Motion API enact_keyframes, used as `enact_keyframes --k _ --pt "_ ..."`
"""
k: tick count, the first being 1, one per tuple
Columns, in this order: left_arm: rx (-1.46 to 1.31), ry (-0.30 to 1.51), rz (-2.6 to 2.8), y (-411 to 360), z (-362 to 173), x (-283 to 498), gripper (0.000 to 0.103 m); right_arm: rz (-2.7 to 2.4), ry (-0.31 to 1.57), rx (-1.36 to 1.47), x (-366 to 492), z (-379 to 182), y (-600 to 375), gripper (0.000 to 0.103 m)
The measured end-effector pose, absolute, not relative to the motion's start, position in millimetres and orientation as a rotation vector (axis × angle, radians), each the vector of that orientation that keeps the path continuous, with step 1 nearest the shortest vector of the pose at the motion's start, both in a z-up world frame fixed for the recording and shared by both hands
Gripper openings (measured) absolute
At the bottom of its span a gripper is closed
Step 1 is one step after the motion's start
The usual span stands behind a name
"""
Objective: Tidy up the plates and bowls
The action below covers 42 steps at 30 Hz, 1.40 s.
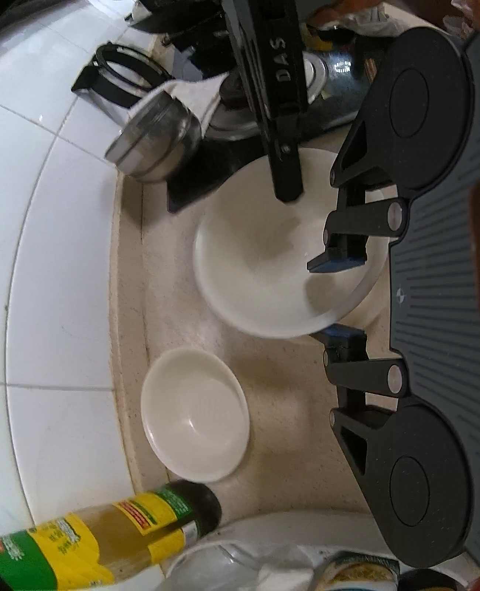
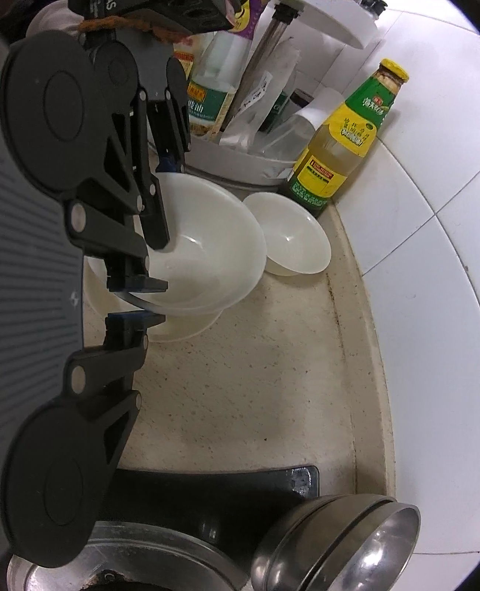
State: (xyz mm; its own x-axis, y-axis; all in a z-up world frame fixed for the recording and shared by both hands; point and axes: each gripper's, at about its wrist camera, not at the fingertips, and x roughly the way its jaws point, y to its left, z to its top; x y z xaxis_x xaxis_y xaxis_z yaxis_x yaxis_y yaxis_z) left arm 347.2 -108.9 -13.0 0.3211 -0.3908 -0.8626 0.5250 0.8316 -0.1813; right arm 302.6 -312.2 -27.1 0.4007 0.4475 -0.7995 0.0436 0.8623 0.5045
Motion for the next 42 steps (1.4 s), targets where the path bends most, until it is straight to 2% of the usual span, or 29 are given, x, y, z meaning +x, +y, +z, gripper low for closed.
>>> enact_keyframes --k 1,2,3,15,20,29,32,42 --pt "0.137 1.086 -0.598 -106 -13 347 0.047 0.252 1.143 0.476 303 -27 -312 0.028" --pt "0.135 1.085 -0.589 -103 -12 348 0.053 0.232 1.147 0.461 303 -26 -312 0.033" --pt "0.133 1.078 -0.574 -98 -11 348 0.055 0.218 1.151 0.454 303 -26 -314 0.037" --pt "0.039 1.029 -0.484 -65 5 365 0.056 0.193 1.081 0.455 309 -7 -330 0.037" --pt "0.010 1.044 -0.446 -63 -3 375 0.063 0.210 1.079 0.442 326 -9 -319 0.037" --pt "-0.024 1.016 -0.365 -62 -10 395 0.064 0.252 1.088 0.416 367 -20 -297 0.037" --pt "-0.051 1.007 -0.335 -63 -14 404 0.073 0.258 1.094 0.403 382 -24 -291 0.037" --pt "-0.031 0.990 -0.244 -73 -35 429 0.077 0.278 1.077 0.356 428 -41 -272 0.037"
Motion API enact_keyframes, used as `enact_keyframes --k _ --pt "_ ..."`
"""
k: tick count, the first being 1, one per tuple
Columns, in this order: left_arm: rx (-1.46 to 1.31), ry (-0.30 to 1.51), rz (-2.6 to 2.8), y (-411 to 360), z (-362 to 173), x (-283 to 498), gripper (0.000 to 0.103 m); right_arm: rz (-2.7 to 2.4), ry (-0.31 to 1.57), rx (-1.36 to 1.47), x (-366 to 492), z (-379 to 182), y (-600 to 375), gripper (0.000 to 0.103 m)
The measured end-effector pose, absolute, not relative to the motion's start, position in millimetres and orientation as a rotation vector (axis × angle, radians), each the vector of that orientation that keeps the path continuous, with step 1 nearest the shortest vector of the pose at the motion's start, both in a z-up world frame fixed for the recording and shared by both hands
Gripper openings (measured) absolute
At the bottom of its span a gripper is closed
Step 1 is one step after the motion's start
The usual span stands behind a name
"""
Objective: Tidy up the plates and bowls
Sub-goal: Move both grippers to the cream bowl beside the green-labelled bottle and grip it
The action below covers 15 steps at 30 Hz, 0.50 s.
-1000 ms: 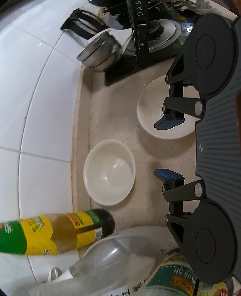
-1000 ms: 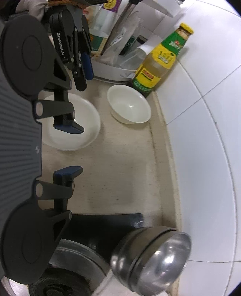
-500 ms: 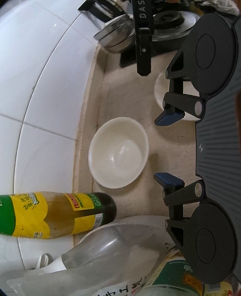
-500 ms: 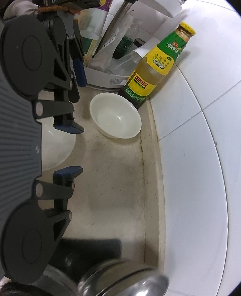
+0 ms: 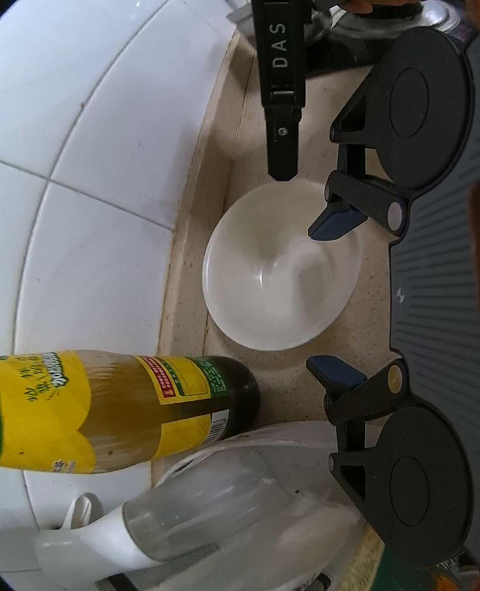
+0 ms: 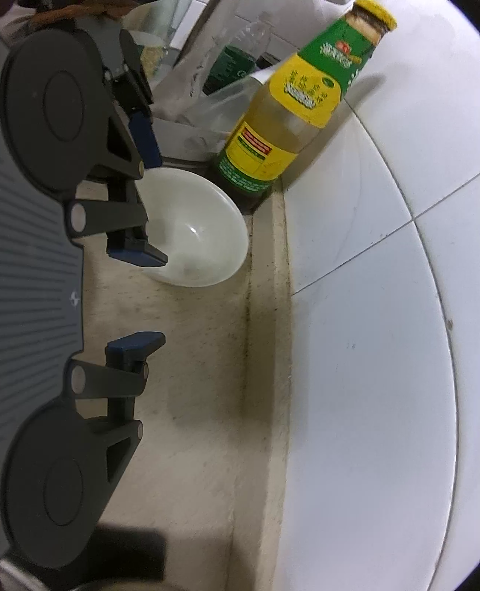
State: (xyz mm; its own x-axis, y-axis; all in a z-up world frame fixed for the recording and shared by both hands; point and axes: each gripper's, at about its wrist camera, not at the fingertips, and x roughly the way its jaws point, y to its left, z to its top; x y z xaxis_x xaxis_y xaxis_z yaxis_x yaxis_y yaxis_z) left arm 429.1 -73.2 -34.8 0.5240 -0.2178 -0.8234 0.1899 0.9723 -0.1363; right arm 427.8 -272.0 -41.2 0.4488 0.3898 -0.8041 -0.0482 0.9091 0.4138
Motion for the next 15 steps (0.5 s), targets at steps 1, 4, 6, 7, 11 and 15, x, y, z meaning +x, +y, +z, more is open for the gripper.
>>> enact_keyframes --k 1,4,6,7,11,15 --pt "-0.023 0.985 -0.236 -75 -37 430 0.079 0.279 1.070 0.343 431 -43 -269 0.037" --pt "0.020 0.960 -0.221 -82 -39 430 0.081 0.300 1.061 0.310 439 -49 -263 0.037" --pt "0.031 0.952 -0.222 -86 -40 431 0.083 0.307 1.056 0.287 440 -54 -258 0.037" --pt "0.033 0.945 -0.223 -87 -40 431 0.083 0.309 1.052 0.275 441 -56 -257 0.037" --pt "0.055 0.938 -0.248 -95 -41 431 0.077 0.332 1.057 0.253 441 -63 -253 0.037" --pt "0.051 0.964 -0.271 -101 -46 432 0.073 0.340 1.060 0.259 441 -66 -253 0.034"
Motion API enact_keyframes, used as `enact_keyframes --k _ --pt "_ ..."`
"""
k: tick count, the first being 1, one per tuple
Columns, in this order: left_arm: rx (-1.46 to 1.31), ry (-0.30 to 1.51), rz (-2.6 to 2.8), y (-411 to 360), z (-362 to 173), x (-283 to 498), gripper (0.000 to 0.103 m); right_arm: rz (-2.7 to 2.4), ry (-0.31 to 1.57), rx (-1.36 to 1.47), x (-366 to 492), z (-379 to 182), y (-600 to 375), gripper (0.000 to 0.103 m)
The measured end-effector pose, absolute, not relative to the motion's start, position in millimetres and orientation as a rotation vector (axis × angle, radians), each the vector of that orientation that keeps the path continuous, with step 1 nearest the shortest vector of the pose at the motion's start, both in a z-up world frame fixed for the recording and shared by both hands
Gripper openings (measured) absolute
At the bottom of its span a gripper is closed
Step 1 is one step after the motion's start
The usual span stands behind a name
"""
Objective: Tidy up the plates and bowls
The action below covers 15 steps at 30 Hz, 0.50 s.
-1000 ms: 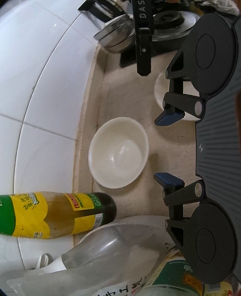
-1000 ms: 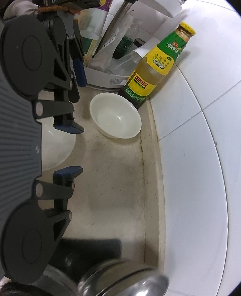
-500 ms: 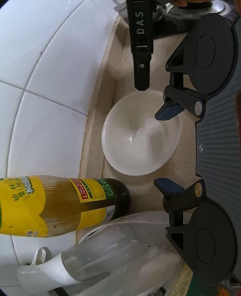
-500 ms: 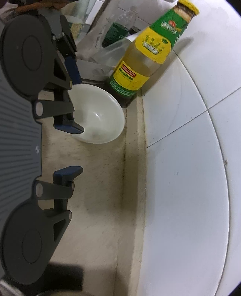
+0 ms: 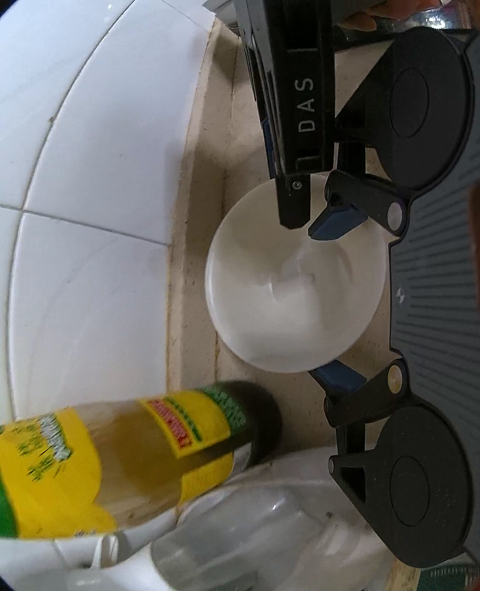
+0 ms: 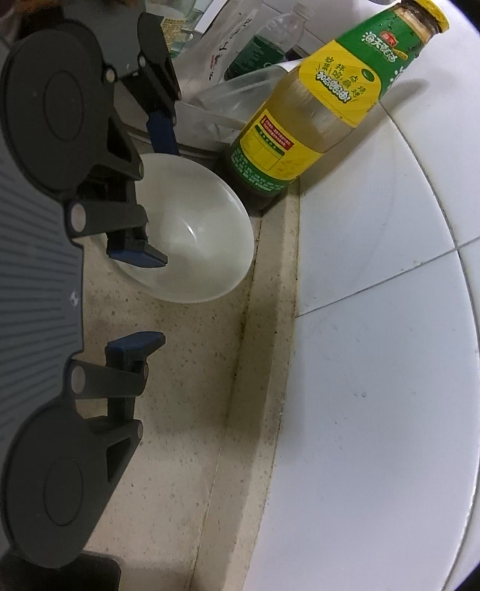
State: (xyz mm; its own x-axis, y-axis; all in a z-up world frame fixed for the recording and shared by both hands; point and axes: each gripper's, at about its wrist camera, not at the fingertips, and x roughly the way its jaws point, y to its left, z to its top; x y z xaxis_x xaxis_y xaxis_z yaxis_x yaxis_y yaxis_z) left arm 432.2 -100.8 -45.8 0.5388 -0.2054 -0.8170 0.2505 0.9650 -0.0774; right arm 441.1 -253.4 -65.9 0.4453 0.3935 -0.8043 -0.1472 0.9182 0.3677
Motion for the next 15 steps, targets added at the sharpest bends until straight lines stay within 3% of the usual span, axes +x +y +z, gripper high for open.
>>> enact_keyframes --k 3,9,15 --pt "-0.023 1.008 -0.320 -100 -53 437 0.062 0.358 1.076 0.263 440 -70 -253 0.018" --pt "-0.003 0.994 -0.327 -107 -57 438 0.048 0.345 1.078 0.268 439 -73 -260 0.016" --pt "0.043 0.957 -0.341 -116 -46 431 0.048 0.331 1.062 0.297 434 -66 -270 0.016"
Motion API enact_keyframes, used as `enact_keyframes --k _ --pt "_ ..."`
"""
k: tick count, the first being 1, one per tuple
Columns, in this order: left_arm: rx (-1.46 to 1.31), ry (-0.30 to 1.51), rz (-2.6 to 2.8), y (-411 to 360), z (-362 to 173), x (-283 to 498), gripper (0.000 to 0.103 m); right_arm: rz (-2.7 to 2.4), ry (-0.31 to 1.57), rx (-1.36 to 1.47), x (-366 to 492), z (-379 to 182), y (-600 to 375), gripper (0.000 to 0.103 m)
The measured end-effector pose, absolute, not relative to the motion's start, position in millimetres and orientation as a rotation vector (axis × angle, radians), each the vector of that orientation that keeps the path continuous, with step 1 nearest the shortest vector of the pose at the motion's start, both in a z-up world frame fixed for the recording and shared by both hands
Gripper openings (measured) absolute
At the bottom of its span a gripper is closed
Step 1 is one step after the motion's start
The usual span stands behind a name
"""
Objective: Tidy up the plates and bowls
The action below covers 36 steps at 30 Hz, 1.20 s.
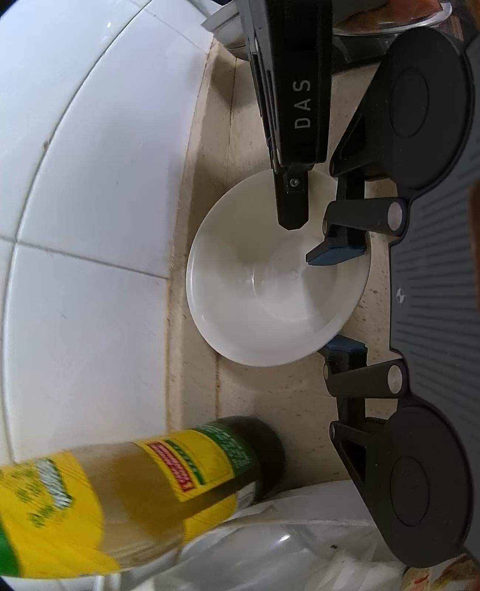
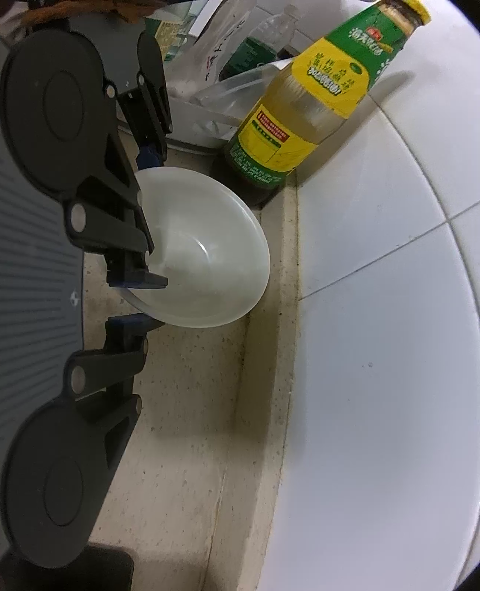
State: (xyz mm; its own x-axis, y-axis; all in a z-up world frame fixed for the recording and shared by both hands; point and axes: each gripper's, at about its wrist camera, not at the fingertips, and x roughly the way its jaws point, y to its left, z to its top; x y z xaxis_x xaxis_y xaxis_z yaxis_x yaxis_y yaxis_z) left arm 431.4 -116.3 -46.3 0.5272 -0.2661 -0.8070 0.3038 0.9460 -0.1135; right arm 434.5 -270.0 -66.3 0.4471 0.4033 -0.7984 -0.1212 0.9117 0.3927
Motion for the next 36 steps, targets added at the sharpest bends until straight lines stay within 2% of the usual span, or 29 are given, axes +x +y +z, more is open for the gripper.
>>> enact_keyframes --k 16,22,36 --pt "0.073 0.886 -0.400 -123 -8 401 0.054 0.311 1.023 0.349 404 -29 -288 0.016" --pt "0.101 0.856 -0.427 -129 6 377 0.059 0.308 1.008 0.342 381 -12 -291 0.016" --pt "0.140 0.849 -0.491 -123 23 315 0.059 0.321 1.013 0.360 312 8 -295 0.017"
